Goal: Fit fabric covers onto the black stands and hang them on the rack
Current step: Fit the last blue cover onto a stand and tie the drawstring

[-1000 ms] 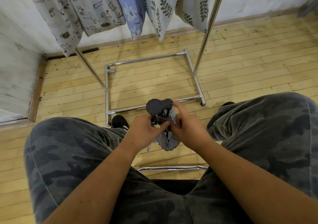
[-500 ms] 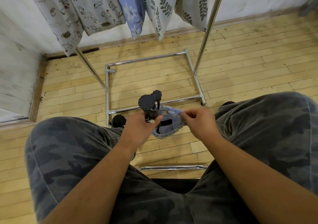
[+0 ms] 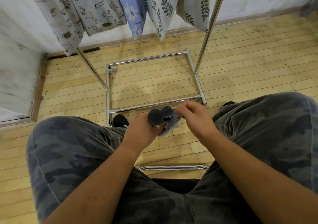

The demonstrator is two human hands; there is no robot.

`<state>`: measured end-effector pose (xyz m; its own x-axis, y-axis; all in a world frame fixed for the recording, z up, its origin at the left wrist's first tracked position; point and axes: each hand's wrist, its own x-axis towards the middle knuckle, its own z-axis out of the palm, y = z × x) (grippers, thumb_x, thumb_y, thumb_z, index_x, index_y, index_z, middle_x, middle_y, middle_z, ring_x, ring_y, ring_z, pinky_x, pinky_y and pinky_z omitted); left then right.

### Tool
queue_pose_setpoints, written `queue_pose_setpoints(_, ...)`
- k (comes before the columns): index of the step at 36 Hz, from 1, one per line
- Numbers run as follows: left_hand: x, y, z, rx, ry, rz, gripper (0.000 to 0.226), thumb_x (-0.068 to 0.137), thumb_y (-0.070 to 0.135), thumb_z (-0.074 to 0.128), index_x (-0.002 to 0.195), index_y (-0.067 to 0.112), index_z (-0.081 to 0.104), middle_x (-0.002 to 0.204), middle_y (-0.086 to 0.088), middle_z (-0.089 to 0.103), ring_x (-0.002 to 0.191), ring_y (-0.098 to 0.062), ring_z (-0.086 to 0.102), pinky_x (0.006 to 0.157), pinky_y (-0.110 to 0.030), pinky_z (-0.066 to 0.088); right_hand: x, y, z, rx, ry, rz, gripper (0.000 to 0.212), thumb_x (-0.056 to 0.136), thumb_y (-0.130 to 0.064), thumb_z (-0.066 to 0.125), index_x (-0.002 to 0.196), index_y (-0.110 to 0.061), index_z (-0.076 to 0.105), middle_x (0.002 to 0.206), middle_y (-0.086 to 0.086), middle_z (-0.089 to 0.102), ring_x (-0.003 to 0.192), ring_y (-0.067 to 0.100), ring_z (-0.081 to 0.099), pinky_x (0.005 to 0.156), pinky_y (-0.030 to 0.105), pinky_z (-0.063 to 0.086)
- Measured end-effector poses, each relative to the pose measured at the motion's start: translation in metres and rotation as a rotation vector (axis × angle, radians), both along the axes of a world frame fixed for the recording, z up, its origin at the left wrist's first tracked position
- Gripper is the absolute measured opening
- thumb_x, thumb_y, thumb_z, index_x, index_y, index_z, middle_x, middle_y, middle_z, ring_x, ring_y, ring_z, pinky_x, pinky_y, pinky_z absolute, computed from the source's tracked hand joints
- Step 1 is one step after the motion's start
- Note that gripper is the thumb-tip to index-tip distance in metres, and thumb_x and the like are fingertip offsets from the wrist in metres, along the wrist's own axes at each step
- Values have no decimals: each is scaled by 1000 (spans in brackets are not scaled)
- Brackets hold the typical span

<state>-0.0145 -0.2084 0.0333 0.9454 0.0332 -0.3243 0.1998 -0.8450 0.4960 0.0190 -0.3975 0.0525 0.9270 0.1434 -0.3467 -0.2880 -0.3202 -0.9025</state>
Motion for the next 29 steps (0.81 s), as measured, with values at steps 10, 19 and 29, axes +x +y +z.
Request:
queue_pose_setpoints(10,-4,-6,1,133,-14,-153,41,94,47,57,130,29,60,92,3,70,77,-18,62,71,-31,55,-3,15,20,135,48,20,49,101,-41,58,89,7,56,79,9,50,77,16,48,80,35,48)
queue_pose_setpoints(19,-2,-12,3,213,48,-137,21,96,40,56,111,26,63,82,12,52,71,-15,62,68,-32,55,-15,20,18,87,-18,105,26,95,-32,70,88,-11,56,79,-3,52,72,5,50,70,23,52)
queue_pose_setpoints(29,0,-1,-16,-68,107,-135,43,90,38,64,130,45,50,108,8,71,92,-20,68,81,-42,59,-20,16,12,45,-78,180,20,93,-30,73,87,-23,55,75,-8,49,64,0,46,61,17,48)
